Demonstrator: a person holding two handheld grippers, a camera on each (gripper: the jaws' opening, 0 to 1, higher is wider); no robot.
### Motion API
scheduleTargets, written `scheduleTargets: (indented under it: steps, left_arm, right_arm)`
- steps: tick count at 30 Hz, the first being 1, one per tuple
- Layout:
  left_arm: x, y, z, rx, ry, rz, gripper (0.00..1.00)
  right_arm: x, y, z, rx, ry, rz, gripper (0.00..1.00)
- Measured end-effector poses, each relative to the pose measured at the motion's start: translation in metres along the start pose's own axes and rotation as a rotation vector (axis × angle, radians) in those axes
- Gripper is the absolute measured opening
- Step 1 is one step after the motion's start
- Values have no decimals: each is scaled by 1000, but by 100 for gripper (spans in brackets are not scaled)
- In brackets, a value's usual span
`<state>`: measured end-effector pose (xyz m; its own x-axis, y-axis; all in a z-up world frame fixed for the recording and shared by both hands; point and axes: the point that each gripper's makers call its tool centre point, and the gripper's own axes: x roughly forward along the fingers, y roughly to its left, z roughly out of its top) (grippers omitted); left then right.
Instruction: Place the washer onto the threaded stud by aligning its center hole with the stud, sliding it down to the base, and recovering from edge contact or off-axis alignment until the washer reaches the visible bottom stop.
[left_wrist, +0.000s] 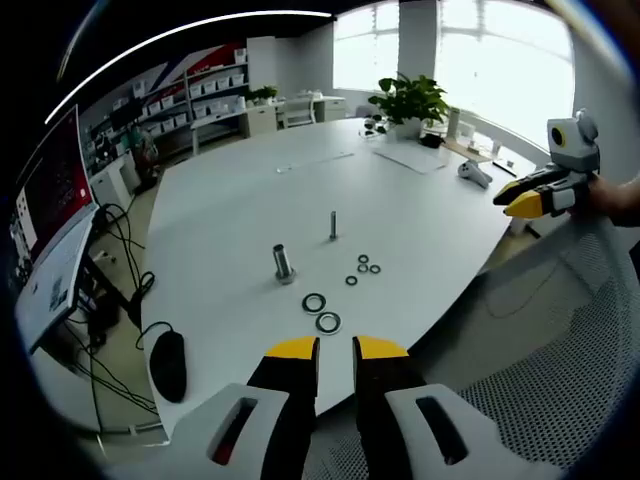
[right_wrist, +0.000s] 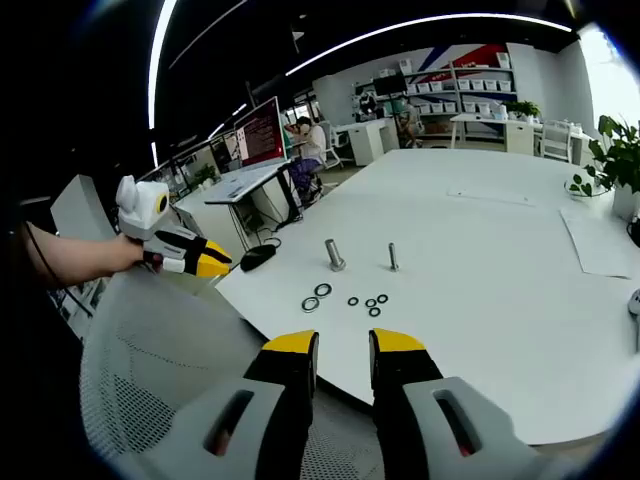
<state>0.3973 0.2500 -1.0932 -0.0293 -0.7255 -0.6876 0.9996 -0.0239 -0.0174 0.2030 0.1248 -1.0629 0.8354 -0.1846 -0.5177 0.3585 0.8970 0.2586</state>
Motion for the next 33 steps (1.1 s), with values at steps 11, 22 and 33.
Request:
scheduleTargets:
  steps: [11,22,33]
  left_arm:
    - [-2,3,-1,-49,-4,16,10]
    - [-2,0,1,-23,-7,6,8]
    - [-5,-10,3,-41,12,11,10]
  right_arm:
    - [2,6,-7,-17,34,31,23]
    - [2,8,-7,-15,31,50,23]
    - [1,4,-10,0,33,44,23]
